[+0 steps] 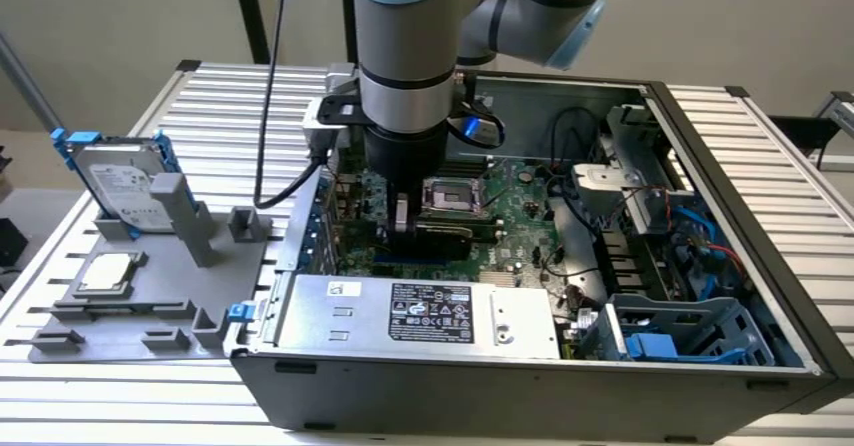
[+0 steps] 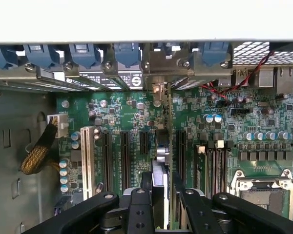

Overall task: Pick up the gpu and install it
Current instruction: 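Insert the gpu into the slot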

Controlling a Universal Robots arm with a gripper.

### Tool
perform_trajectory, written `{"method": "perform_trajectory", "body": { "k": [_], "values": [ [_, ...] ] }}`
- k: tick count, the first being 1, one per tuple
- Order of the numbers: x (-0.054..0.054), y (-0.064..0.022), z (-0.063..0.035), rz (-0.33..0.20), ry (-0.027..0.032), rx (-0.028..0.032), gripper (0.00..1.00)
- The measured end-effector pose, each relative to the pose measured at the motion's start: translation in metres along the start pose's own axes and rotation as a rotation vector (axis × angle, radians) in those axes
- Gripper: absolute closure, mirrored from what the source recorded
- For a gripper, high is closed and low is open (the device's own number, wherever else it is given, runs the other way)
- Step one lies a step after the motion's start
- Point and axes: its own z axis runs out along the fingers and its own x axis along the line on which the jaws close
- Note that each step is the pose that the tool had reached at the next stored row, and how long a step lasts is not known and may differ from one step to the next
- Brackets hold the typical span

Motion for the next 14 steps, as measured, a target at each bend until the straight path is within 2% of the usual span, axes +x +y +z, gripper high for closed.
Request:
{"method": "perform_trajectory", "body": {
  "k": [14],
  "values": [
    [0.0001,0.0000,0.0027,0.000,-0.0002,0.0001,0.73]
  ]
}}
